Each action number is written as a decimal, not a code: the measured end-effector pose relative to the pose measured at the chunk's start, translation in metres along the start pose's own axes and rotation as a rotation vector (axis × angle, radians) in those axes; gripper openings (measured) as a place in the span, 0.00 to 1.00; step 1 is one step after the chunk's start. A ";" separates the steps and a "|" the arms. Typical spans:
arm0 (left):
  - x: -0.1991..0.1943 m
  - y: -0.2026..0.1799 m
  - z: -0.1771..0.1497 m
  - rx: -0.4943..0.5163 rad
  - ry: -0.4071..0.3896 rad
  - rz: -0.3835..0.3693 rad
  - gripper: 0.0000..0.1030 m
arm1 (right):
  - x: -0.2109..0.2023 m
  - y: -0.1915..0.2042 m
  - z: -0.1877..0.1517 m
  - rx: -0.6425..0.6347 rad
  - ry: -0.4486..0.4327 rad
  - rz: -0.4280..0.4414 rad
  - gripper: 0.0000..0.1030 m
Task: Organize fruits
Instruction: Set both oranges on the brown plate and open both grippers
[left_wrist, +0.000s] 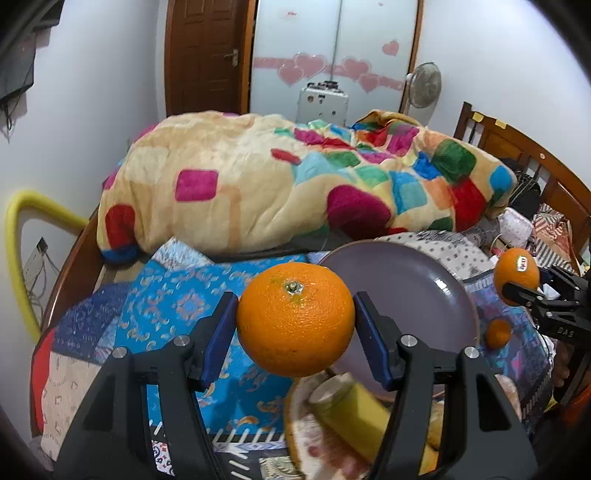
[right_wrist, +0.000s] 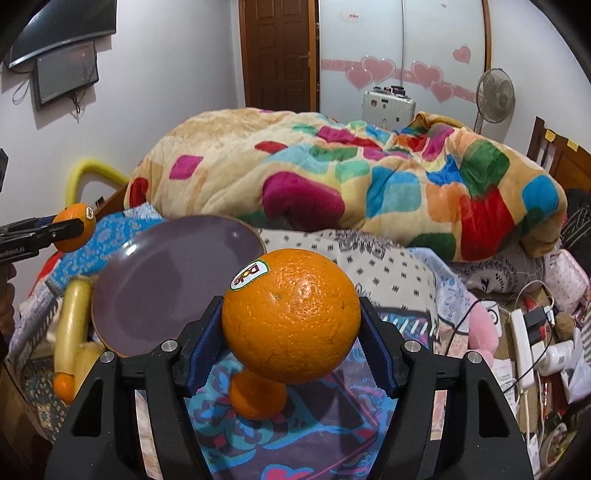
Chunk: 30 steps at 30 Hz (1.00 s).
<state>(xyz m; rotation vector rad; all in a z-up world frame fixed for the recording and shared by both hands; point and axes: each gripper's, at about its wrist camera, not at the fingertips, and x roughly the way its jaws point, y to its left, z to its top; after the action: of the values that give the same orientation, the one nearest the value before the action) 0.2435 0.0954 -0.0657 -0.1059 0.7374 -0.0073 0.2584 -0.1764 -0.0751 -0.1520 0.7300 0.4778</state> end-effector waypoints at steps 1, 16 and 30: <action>-0.001 -0.003 0.002 0.004 -0.005 -0.007 0.61 | -0.001 0.001 0.001 -0.001 -0.005 0.001 0.64; 0.030 -0.042 0.030 0.043 0.024 -0.061 0.61 | 0.020 0.023 0.028 -0.062 -0.018 0.025 0.64; 0.086 -0.050 0.031 0.060 0.168 -0.041 0.61 | 0.077 0.043 0.037 -0.110 0.144 0.062 0.64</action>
<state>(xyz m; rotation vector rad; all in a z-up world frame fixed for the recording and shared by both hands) 0.3296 0.0446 -0.0951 -0.0642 0.9024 -0.0784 0.3100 -0.0995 -0.0981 -0.2694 0.8511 0.5711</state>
